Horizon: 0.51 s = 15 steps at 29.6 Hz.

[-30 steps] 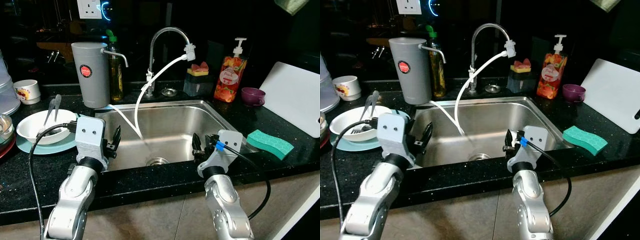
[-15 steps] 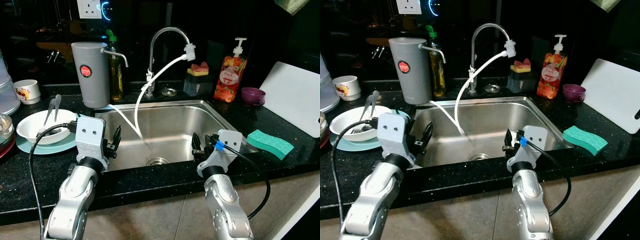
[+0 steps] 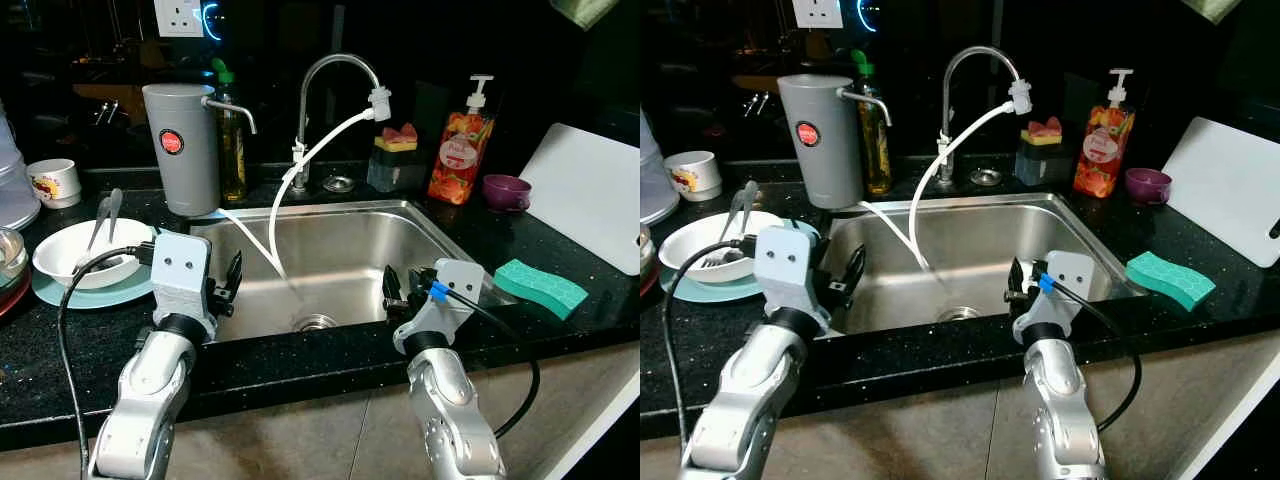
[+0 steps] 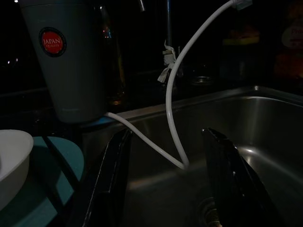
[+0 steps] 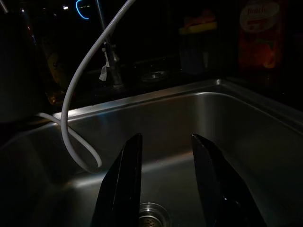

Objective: Kitchen organization

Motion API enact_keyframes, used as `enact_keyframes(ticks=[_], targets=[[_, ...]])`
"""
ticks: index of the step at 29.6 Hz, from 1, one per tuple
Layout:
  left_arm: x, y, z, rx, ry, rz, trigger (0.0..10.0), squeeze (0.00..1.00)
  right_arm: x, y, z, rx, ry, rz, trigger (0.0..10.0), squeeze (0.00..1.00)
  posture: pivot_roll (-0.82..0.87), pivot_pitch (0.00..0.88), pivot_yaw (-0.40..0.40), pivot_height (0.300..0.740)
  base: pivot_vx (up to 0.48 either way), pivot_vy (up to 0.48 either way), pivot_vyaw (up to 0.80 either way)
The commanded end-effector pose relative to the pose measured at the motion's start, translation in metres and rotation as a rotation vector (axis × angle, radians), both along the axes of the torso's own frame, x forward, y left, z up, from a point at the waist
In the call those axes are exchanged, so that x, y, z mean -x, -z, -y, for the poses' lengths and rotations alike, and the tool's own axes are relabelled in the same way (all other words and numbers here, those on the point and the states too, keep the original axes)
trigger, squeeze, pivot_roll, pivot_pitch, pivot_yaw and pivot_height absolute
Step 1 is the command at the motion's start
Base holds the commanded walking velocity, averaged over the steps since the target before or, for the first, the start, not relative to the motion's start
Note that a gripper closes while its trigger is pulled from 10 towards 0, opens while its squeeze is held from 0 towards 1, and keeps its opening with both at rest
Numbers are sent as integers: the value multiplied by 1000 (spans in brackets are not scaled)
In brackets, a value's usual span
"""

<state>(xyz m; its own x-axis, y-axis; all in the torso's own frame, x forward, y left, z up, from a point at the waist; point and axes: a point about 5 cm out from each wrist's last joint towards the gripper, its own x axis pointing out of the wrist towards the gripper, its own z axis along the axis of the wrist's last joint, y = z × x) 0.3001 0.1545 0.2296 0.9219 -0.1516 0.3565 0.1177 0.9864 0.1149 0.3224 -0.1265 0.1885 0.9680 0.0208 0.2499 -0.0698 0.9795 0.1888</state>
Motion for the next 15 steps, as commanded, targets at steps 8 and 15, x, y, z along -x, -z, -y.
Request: enact_keyframes(ticks=[8,15], targets=[[0,3,2,-15,-1,-8,10000,0,0,0,-1,0,-12,-1,10000,0,176,54,-55,740,0,0,0],[-2,3,2,-12,-2,-7,10000,0,-1,-2,-1,0,-12,3,10000,0,171,56,-57,740,0,0,0]])
